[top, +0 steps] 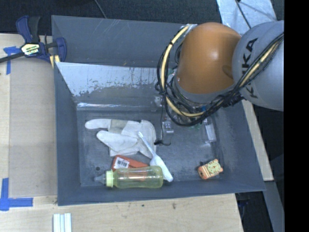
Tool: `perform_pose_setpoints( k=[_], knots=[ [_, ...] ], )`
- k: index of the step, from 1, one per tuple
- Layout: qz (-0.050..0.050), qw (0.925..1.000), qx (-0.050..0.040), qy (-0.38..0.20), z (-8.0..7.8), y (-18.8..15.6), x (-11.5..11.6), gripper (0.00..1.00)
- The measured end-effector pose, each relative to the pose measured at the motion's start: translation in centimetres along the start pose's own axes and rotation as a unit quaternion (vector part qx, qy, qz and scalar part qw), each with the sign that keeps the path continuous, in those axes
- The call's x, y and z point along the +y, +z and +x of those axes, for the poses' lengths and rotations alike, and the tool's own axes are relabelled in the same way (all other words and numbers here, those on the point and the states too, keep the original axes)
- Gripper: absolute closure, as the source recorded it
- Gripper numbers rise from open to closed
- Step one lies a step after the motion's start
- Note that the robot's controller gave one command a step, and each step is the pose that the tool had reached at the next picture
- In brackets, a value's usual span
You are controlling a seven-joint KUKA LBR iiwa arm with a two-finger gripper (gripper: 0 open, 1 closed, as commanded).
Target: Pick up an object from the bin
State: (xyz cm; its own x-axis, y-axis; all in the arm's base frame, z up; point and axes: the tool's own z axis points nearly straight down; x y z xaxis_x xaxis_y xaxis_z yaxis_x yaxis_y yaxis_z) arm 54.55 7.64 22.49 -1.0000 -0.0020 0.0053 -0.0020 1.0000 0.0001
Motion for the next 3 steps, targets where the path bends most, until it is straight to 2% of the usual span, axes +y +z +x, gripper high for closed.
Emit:
perform_pose_setpoints(
  k=[1,2,3],
  knots=[
    [0.0,1.0,-0.001,0.0,0.0,-0.2,0.0,0.0],
    [0.0,0.9992,-0.0073,-0.039,-1.0,1.6,0.4,0.0],
    [0.0,0.998,-0.0049,-0.063,-0.4,6.0,1.3,0.0]
  ],
)
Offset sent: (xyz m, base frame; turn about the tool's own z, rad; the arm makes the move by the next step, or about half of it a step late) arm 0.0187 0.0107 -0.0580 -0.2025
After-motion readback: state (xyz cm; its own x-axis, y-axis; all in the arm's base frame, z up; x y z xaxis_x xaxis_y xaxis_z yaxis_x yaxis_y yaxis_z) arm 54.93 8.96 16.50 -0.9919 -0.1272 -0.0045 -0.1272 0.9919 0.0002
